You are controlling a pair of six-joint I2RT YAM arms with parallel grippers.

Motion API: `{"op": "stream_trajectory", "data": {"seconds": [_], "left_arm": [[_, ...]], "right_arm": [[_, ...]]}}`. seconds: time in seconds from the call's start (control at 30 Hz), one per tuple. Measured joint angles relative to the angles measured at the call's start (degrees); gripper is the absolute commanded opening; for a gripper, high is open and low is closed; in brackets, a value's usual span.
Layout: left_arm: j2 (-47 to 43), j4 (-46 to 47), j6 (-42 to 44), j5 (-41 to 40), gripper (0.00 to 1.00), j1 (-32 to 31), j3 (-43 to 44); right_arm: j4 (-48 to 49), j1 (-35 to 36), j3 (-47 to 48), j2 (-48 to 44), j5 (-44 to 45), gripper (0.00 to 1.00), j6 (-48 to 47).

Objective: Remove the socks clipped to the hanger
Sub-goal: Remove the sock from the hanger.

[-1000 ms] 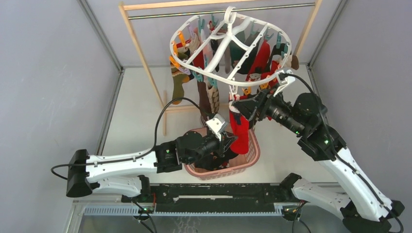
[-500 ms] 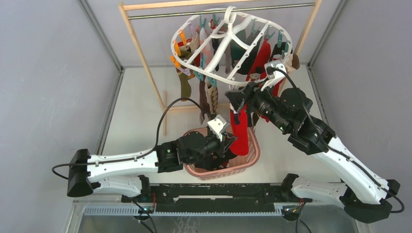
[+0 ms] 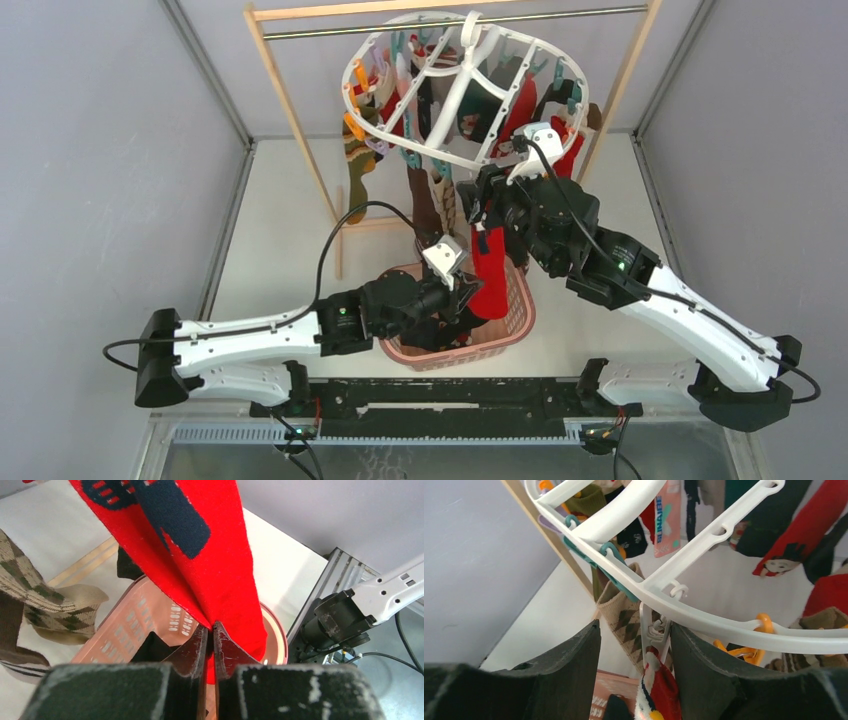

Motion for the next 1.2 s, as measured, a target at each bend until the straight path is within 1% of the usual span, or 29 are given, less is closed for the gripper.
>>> {"op": "stream_trajectory", "data": {"seconds": [0.3, 0.67, 0.83, 1.0, 1.07, 1.2], "left_arm": [[-3.5, -0.9, 0.0, -0.4, 0.09, 0.0, 0.0], [-4.2, -1.7, -0.1, -1.4, 0.09, 0.0, 0.0], [-4.5, -1.8, -0.1, -1.5, 0.09, 0.0, -0.1], [-5.0, -2.0, -0.2, -1.5, 0.09, 0.0, -0.1], [-5.2, -2.1, -0.1, -1.5, 0.09, 0.0, -0.1], [-5.2, -2.2, -0.2, -1.5, 0.09, 0.0, -0.1]], "right_arm": [[-1.3, 0.8, 2.1, 0.5, 6.3, 0.57, -1.4], [-4.7, 1.0, 4.9, 2.7, 10.1, 0.55, -1.5], [-6.3, 0.1, 6.4, 3.8, 10.5, 0.54, -1.4], [-7.5, -1.2, 6.8, 4.4, 10.3, 0.47, -1.2], [-7.8, -1.8, 6.8, 4.5, 9.9, 0.42, -1.2], [-8.0, -3.1, 6.8, 4.7, 8.7, 0.28, -0.8]]}}
